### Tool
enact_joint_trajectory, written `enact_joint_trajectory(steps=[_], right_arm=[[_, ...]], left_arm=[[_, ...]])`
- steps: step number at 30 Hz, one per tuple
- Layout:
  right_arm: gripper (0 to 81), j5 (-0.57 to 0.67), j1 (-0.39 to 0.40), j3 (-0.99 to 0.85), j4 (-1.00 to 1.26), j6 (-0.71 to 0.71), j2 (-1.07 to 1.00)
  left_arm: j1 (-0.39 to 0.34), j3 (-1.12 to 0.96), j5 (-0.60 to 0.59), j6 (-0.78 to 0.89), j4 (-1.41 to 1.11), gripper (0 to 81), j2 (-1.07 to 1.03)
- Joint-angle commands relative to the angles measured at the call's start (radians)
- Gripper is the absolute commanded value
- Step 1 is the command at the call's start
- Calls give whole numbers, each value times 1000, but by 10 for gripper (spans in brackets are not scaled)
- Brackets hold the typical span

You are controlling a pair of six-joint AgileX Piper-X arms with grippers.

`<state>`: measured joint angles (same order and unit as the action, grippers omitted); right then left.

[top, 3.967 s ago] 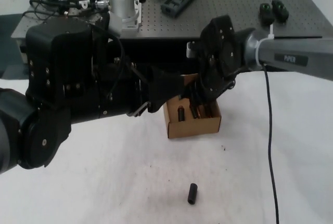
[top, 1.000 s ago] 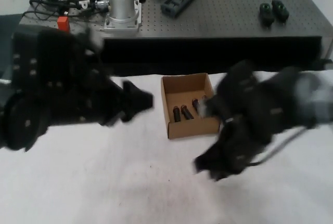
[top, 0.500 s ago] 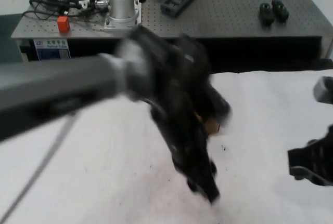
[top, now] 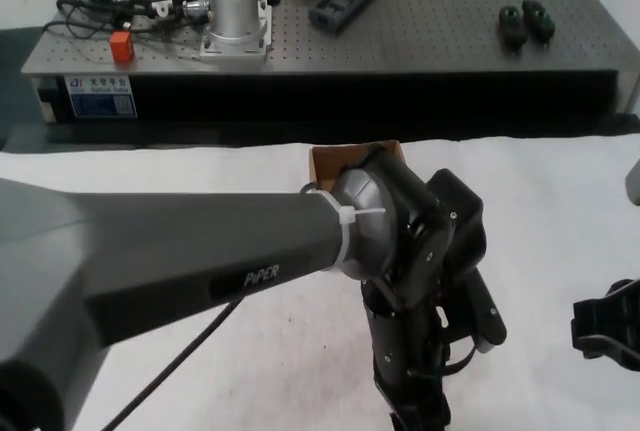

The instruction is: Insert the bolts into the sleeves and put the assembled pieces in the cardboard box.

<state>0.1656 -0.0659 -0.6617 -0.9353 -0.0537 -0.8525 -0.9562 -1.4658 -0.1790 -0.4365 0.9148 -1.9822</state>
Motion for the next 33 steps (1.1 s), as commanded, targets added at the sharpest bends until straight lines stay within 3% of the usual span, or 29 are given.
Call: enact_joint_trajectory(steps=[1, 22, 25, 29, 33], right_arm=[[15, 9, -4, -3, -1, 18, 18], [15, 9, -4, -3, -1, 18, 54], [15, 9, -4, -3, -1, 18, 54], [15, 9, -4, -3, -1, 18, 54], [15, 9, -4, -3, 12, 20, 58]], left_arm=[[0, -16, 10, -13, -5, 329, 6], [-9, -11, -30, -47, 6, 345, -90], [-9, -11, -26, -51, 10, 243, -100], [-9, -11, -26, -78, 15, 5, -101], [-9, -15, 42, -85, 21, 0, -93]])
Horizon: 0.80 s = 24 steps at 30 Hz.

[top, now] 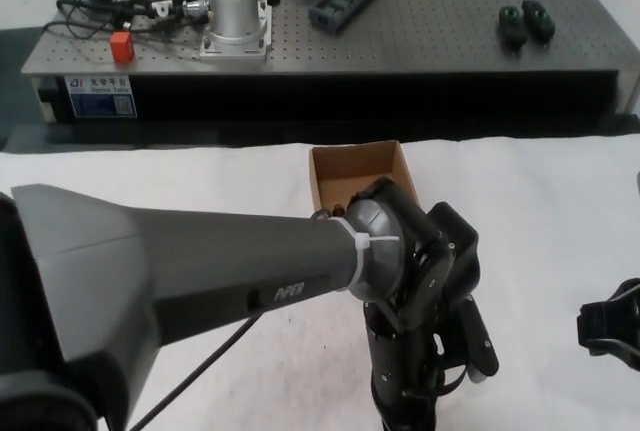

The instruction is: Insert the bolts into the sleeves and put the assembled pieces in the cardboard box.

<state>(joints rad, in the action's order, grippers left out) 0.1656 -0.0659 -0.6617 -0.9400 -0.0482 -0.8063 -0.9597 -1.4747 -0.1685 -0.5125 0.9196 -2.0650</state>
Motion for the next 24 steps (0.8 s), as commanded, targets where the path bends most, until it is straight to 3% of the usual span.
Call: enact_joint_trajectory(steps=[1, 4, 8, 13, 17, 24], right_arm=[[15, 14, -4, -3, 24, 30, 24], [15, 67, -4, -3, 43, 76, 74], [15, 217, -2, -3, 56, 116, 139], [15, 463, 47, 34, 129, 95, 139], [15, 580, 149, 128, 378, -47, 135], [15, 584, 398, 207, 836, -254, 39]], left_arm=[[-1, -10, 63, 6, 23, 4, 0], [40, -10, 78, 95, 0, 7, 79], [158, 21, -39, 309, -168, 7, 254], [330, 173, -399, 644, -505, 7, 495], [401, 344, -561, 838, -791, 7, 633], [416, 500, -713, 1184, -1204, 7, 705]])
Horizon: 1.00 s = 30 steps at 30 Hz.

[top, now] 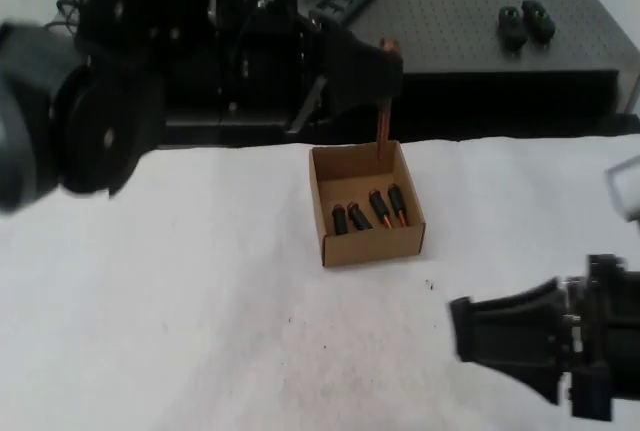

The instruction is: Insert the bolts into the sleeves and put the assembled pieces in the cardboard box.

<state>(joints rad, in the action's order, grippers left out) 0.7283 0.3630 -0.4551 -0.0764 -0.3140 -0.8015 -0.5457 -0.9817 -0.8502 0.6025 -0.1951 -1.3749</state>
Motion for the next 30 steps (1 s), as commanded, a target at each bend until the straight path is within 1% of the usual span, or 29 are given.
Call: enact_joint_trajectory(steps=[1, 3, 6, 11, 16, 21, 25, 30], right_arm=[[15, 15, -1, -2, 34, -9, 13], [15, -17, 47, -5, 154, -45, -43], [15, -104, 83, -13, 276, -53, -109], [15, -207, 81, -30, 331, -43, -135], [15, -313, 79, -30, 331, 3, -95], [15, -336, 79, -30, 331, 4, -88], [15, -363, 79, -30, 385, 17, -88], [15, -380, 76, -30, 398, 17, -99]], left_arm=[[2, 15, -32, 99, -126, 7, 15], [2, 31, -32, 155, -181, 7, 15], [2, 37, -47, 188, -203, 7, 15], [4, 37, -52, 190, -203, 7, 15], [4, 37, -6, 179, -203, 7, 15], [4, 37, 6, 176, -203, 7, 15], [4, 37, 9, 166, -203, 7, 15], [4, 37, -51, 167, -203, 7, 15]])
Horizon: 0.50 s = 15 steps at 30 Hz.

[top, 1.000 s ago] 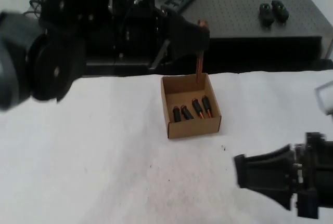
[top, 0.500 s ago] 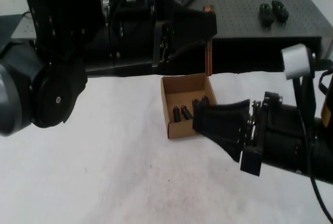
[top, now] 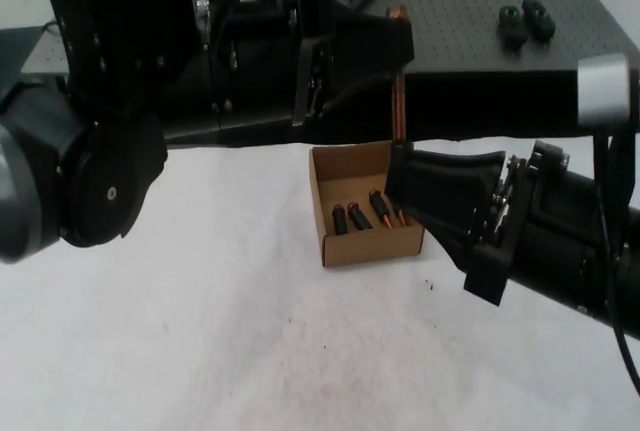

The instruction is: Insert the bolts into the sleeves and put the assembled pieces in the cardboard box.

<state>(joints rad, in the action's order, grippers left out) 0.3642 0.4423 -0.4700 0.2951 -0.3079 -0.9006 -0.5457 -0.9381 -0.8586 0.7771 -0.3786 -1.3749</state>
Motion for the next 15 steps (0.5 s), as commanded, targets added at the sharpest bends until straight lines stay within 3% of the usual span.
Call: enact_joint_trajectory(steps=[1, 15], right_arm=[[15, -16, -3, -15, 27, 11, -5], [15, -63, -3, -25, 47, 11, -14]], left_arm=[[4, -7, -52, -4, -19, 7, 15], [4, -7, -96, -2, -19, 7, 15]])
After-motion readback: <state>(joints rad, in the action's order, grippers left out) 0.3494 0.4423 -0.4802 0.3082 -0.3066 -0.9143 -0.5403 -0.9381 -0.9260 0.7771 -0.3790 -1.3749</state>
